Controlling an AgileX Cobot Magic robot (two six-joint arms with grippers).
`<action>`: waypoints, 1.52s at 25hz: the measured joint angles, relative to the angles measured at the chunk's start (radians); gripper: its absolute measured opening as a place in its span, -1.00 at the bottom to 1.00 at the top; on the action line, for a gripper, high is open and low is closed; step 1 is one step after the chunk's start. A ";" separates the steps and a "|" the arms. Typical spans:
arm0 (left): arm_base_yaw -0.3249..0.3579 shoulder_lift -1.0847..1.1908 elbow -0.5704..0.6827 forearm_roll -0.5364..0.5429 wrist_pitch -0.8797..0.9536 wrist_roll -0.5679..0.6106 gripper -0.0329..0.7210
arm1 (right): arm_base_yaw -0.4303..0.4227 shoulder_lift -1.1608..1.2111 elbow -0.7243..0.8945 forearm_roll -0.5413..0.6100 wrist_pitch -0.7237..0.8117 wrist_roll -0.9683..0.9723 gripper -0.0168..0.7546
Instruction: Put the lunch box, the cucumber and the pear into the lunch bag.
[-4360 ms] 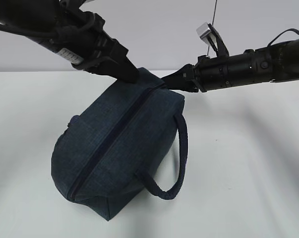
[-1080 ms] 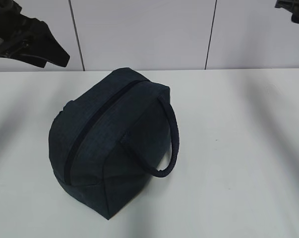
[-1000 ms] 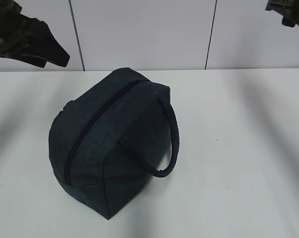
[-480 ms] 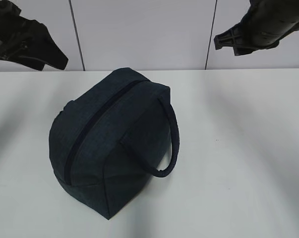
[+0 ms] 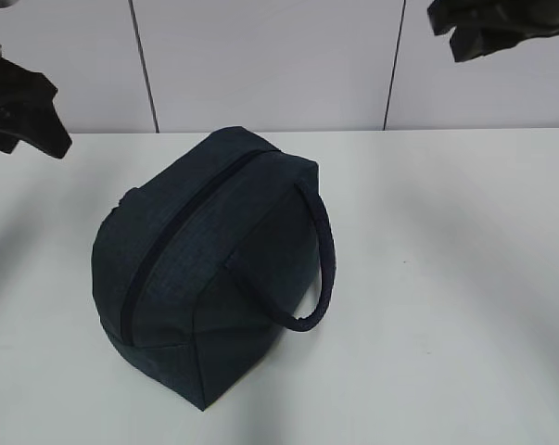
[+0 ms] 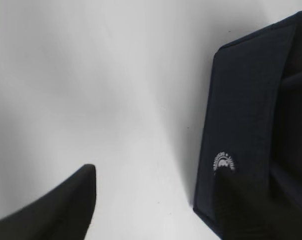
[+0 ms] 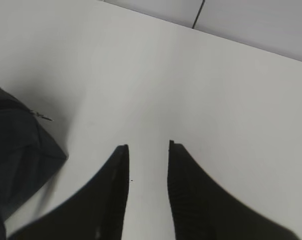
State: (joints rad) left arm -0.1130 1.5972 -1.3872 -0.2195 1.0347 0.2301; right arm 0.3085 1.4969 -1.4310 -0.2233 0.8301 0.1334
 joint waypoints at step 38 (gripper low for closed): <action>0.000 -1.259 0.553 -0.057 0.098 -0.086 0.04 | 0.000 -0.946 0.354 0.199 0.360 -0.166 0.10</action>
State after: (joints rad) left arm -0.1130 0.3384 -0.8345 -0.2767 1.1324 0.1440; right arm 0.3085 0.5505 -1.0772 -0.0242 1.1898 -0.0330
